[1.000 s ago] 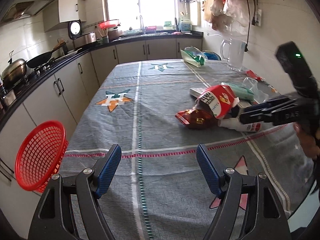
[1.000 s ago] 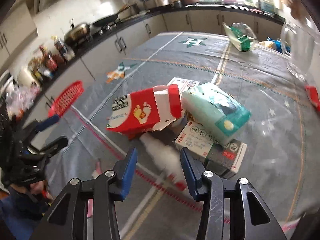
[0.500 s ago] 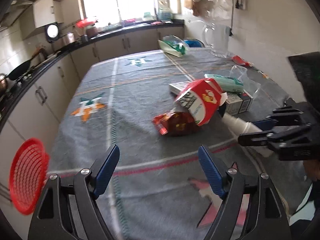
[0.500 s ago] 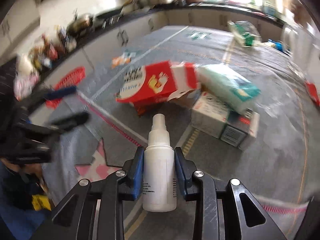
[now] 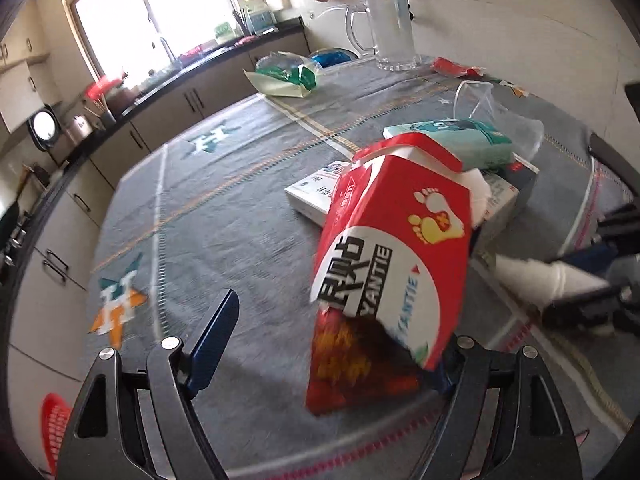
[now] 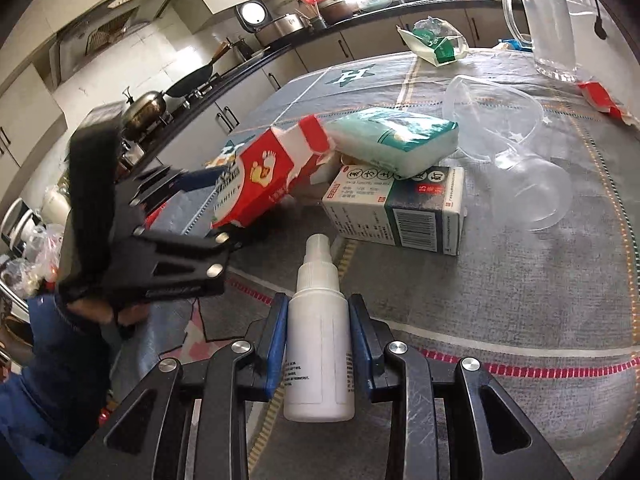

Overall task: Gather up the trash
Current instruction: 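Grasp the red snack bag with the left gripper while the right holds the spray bottle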

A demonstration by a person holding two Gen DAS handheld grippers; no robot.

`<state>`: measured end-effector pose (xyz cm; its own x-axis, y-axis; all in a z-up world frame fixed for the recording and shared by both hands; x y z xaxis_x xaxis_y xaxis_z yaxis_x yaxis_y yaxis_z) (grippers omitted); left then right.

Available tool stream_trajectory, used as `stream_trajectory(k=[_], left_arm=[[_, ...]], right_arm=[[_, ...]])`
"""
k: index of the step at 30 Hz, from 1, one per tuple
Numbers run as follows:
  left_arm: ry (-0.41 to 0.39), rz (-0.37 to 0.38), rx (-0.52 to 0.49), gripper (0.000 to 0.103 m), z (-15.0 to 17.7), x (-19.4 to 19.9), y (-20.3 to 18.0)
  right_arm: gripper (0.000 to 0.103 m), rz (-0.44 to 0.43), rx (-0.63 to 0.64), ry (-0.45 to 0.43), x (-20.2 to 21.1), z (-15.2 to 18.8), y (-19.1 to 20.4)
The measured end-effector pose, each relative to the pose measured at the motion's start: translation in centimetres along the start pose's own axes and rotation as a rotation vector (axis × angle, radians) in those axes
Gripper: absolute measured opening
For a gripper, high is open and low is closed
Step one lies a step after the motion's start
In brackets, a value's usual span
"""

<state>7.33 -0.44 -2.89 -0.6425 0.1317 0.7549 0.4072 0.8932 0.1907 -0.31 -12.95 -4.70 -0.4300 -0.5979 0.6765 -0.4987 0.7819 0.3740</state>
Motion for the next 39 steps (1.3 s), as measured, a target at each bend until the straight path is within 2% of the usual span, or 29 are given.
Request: stream_trajectory(k=[2,3,4,8,14,18,20,22,25,27,30,35,39], left_arm=[[0.010,0.031,0.034,0.066,0.0,-0.2,-0.3],[0.015,0.053,0.047,0.050,0.1,-0.2,-0.5],[0.022,0.080,0.070,0.039,0.3,0.0,-0.8],[0.018,0.045,0.128,0.039,1.9,1.3,-1.4],[0.055,0.029,0.295,0.041,5.2,3.7,-1.3],[0.052,0.037,0.308,0.041,6.1,4.4,-1.3],[0.049,0.044,0.314,0.044,6.4,4.6,-1.4],[0.042,0.040,0.297,0.051,6.5,4.7,-1.9],[0.037,0.036,0.294,0.051,6.6,4.8,-2.1],[0.034,0.049,0.311,0.051,6.5,4.7,-1.7],[0.035,0.038,0.302,0.050,6.6,4.8,-1.9],[0.035,0.034,0.291,0.051,6.4,4.7,-2.0],[0.035,0.032,0.289,0.051,6.4,4.7,-2.0]], right_arm=[[0.033,-0.002,-0.001,-0.001,0.0,0.1,-0.1],[0.033,-0.003,-0.002,-0.001,0.1,0.1,-0.2],[0.033,-0.004,-0.003,-0.001,0.1,0.2,-0.3],[0.033,0.003,0.007,0.001,0.1,0.1,-0.1],[0.034,0.043,0.080,0.012,-0.2,0.3,0.9],[0.034,0.037,0.084,0.014,-0.3,0.3,0.8],[0.036,0.041,0.091,0.016,-0.2,0.4,0.9],[0.043,0.043,0.107,0.019,-0.3,0.5,1.2],[0.046,0.052,0.130,0.021,-0.3,0.7,1.6],[0.045,0.050,0.123,0.019,-0.2,0.7,1.5],[0.033,0.078,0.105,0.016,-0.1,0.7,1.0],[0.033,0.140,0.133,0.023,0.0,1.0,1.3],[0.034,0.243,0.200,0.039,-0.2,1.4,2.2]])
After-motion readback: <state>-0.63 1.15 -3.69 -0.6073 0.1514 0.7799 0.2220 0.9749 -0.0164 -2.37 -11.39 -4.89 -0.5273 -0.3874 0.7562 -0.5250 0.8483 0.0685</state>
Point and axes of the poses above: each gripper's, at about its wrist camera, not at the fingertips, and x roughly against the way its jaws point, y to its left, z to its underside, the point moved 6 cm from there along -x, roughly the way its jaws point, and after that the axes turned 4 degrees about x, right-handed, at the moved point
